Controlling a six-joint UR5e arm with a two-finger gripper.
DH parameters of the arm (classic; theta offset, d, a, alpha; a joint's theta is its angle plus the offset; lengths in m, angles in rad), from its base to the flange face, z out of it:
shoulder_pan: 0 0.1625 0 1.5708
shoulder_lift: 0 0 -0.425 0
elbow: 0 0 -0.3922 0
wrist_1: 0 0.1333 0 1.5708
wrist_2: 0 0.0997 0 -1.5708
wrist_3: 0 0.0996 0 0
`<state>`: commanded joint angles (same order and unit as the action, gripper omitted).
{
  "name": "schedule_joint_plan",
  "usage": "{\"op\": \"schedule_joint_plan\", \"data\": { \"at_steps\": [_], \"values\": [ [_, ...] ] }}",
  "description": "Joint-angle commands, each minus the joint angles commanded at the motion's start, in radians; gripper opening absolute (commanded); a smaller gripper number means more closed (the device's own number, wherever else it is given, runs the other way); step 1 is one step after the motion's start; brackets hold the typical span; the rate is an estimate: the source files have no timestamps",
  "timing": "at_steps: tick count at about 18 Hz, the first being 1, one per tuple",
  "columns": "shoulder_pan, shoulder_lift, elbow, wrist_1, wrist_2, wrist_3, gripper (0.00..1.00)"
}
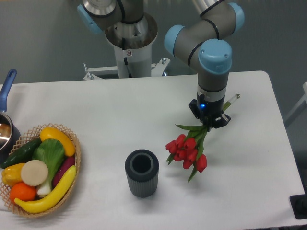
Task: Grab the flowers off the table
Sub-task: 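Lift the grasped tulips up off the table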
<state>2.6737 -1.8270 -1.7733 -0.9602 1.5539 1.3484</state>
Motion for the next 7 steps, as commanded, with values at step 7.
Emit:
{"op": "schedule_joint_plan", "data": {
  "at_steps": [7],
  "values": [
    [0.005,0.011,0.002,-0.022,0.008,0.002,0.12]
  ]
}}
